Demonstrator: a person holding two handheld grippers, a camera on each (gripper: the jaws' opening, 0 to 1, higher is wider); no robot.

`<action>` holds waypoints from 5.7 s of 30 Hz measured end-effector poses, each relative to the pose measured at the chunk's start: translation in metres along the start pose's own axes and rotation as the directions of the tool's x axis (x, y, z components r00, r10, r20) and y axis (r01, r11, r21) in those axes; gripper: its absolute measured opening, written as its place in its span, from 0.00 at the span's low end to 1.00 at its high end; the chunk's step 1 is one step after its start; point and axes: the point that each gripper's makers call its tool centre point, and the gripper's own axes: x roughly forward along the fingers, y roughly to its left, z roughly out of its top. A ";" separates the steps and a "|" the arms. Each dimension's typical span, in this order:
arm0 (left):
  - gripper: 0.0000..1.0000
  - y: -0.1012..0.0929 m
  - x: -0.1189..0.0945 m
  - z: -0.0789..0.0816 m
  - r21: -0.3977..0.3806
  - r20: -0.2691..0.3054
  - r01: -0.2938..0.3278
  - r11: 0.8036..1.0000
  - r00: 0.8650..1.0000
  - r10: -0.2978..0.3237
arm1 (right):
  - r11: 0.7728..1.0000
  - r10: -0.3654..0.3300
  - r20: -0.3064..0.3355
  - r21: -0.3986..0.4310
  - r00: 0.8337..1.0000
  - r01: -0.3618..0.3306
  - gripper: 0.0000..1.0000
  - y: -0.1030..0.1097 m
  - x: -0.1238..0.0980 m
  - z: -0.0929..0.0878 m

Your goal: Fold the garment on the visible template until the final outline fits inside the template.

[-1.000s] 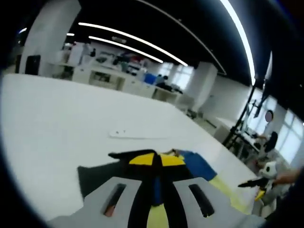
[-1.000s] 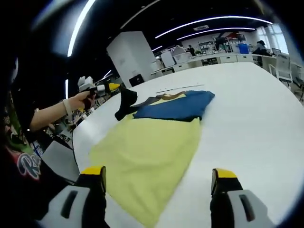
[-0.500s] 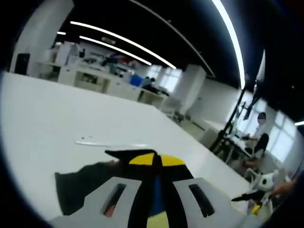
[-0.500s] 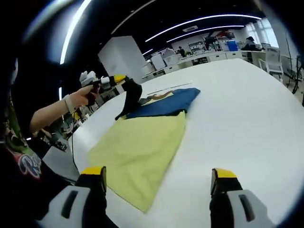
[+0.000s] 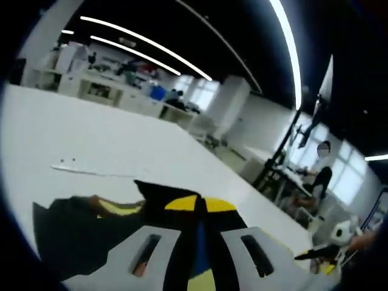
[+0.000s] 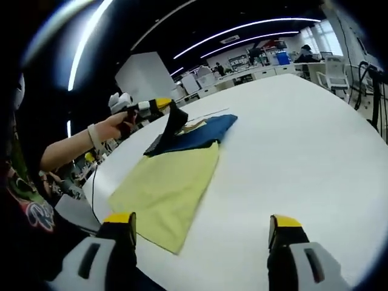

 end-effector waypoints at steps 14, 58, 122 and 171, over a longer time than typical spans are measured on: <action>0.00 -0.002 0.044 -0.067 -0.021 -0.158 0.047 0.999 0.986 -0.050 | 0.998 -0.025 0.031 0.051 0.999 0.023 0.90 0.011 -0.015 -0.005; 0.74 -0.019 0.045 -0.094 0.207 -0.264 0.122 0.971 0.962 -0.065 | 1.000 0.002 0.064 0.014 0.998 -0.002 0.89 0.027 0.000 0.018; 0.62 0.057 -0.243 -0.108 0.175 -0.217 -0.183 0.967 0.951 0.219 | 0.969 0.140 -0.013 -0.204 0.990 -0.139 0.85 0.074 0.040 0.040; 0.29 0.047 -0.335 -0.200 -0.136 -0.501 -0.266 0.954 0.850 0.166 | 0.993 0.090 -0.153 0.088 0.984 -0.078 0.13 0.049 0.019 -0.057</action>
